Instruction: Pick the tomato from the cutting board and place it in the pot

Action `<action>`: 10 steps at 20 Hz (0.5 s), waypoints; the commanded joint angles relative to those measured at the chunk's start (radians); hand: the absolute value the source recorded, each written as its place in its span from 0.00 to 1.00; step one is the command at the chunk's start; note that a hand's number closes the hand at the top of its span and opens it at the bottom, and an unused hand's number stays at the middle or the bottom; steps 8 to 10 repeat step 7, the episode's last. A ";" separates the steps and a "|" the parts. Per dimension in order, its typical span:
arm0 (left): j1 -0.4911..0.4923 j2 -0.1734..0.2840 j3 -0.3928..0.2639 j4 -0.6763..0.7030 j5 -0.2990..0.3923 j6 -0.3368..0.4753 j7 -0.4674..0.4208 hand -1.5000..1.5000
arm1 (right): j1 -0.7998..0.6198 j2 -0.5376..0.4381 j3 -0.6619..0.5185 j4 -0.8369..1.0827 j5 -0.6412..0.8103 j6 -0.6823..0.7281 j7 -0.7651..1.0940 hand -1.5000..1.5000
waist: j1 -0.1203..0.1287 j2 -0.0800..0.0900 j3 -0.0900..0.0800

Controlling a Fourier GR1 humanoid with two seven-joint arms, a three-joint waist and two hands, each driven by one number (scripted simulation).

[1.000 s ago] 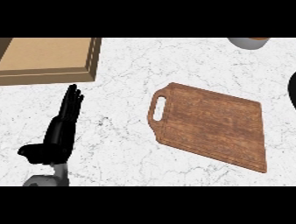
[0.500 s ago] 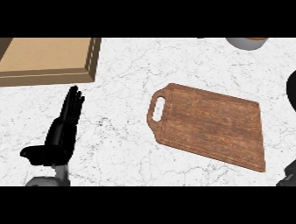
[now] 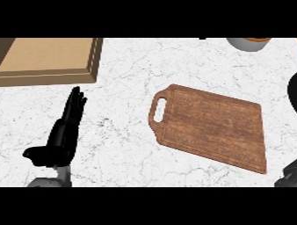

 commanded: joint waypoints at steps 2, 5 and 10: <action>0.007 -0.005 -0.015 0.011 -0.008 -0.007 -0.008 0.50 | 0.011 0.000 -0.065 -0.040 0.023 -0.145 0.046 0.00 | 0.006 -0.004 -0.001; -0.034 0.010 0.017 0.044 0.005 -0.019 -0.018 0.50 | -0.009 0.000 -0.140 -0.040 0.044 -0.193 0.062 0.00 | 0.006 0.003 -0.001; -0.017 0.000 -0.009 0.034 -0.007 -0.017 -0.005 0.50 | -0.035 0.000 -0.155 -0.082 0.050 -0.177 0.041 0.00 | 0.022 -0.003 -0.002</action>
